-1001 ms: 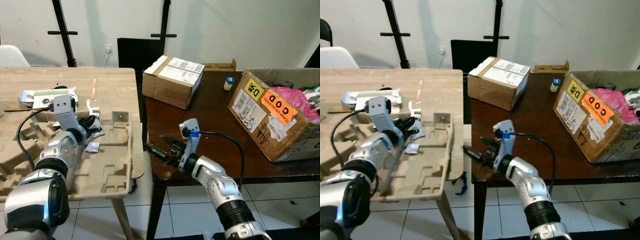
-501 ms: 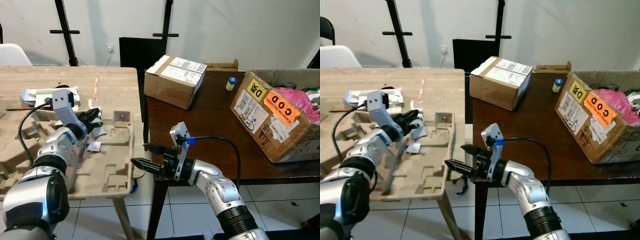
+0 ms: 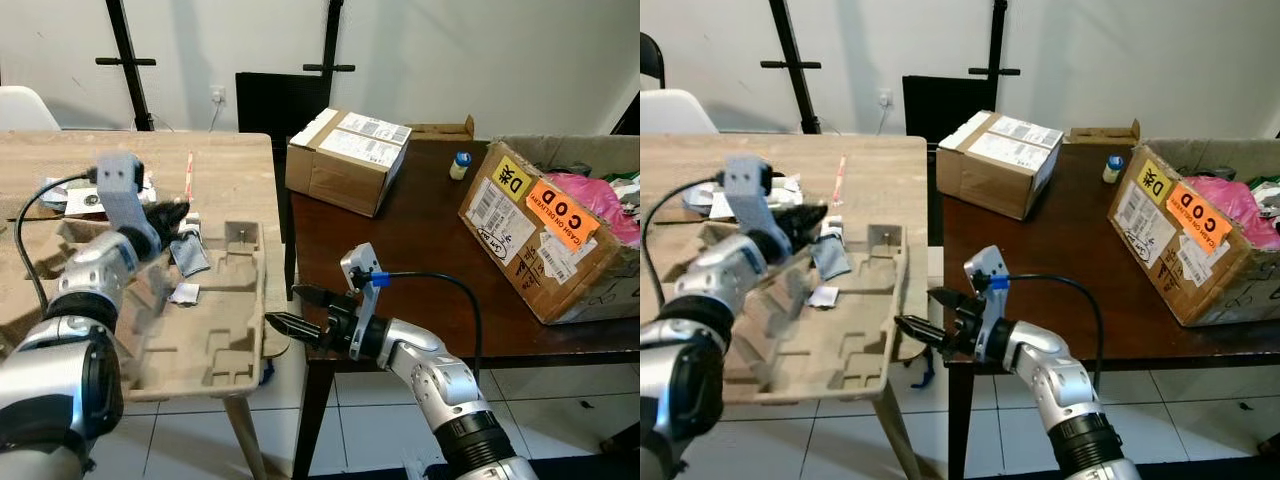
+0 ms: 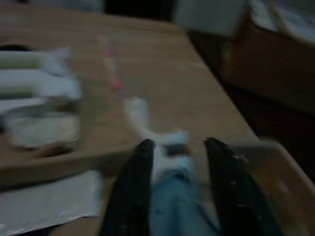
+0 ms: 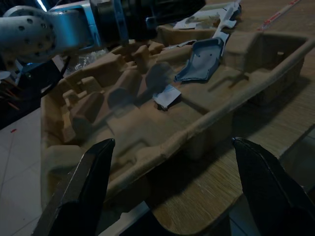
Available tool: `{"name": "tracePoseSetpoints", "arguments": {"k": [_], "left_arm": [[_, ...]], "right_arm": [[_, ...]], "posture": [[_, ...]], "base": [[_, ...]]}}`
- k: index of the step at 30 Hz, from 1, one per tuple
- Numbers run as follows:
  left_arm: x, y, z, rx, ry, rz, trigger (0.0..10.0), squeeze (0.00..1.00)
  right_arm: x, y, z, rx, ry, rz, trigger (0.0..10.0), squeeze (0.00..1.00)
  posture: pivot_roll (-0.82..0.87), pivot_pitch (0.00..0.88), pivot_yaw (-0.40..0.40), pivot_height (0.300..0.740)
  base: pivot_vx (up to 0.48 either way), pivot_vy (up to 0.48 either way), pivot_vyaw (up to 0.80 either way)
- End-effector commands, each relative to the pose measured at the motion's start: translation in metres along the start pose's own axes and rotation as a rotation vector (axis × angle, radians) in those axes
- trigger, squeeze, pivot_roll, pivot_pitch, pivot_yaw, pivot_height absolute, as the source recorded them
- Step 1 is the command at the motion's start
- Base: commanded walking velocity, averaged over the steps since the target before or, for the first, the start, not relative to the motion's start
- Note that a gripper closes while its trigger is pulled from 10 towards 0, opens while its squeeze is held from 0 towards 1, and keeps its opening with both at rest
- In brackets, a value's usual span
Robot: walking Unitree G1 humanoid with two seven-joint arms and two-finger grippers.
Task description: Picking trash to rubbish bin
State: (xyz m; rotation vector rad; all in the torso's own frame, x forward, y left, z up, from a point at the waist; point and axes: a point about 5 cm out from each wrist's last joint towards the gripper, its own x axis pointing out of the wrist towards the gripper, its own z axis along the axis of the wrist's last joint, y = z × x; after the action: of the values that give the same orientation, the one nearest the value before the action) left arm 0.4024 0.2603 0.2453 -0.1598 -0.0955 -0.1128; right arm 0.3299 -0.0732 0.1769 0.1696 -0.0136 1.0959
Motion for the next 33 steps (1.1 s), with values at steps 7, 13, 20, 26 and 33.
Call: {"name": "tracePoseSetpoints", "arguments": {"k": [7,13,20,26,33], "left_arm": [[-0.012,0.027,0.001,-0.062,-0.044,0.147,10.0,1.0],[-0.01,0.02,-0.011,-0.201,-0.027,0.118,10.0,1.0],[-0.006,0.004,-0.031,-0.2,0.06,0.086,10.0,1.0],[-0.002,-0.013,-0.046,0.024,0.154,0.055,10.0,0.0],[0.002,-0.029,-0.054,0.164,0.184,0.039,10.0,0.0]], "right_arm": [[-0.004,0.0,-0.009,0.017,0.014,-0.024,10.0,0.0],[-0.004,0.0,-0.01,0.018,0.017,-0.031,10.0,0.0],[-0.003,0.006,-0.012,0.005,0.029,-0.01,10.0,0.0],[-0.002,0.009,-0.015,0.002,0.037,-0.004,10.0,0.0],[-0.002,0.01,-0.016,-0.001,0.039,-0.008,10.0,0.0]], "posture": [[0.03,0.167,-0.035,0.74],[0.02,0.163,-0.032,0.74],[0.02,0.154,-0.03,0.74],[0.02,0.152,-0.031,0.74],[0.01,0.157,-0.028,0.74]], "base": [[0.0,0.0,0.0],[0.0,0.0,0.0],[0.0,0.0,0.0],[0.0,0.0,0.0],[0.0,0.0,0.0]]}}
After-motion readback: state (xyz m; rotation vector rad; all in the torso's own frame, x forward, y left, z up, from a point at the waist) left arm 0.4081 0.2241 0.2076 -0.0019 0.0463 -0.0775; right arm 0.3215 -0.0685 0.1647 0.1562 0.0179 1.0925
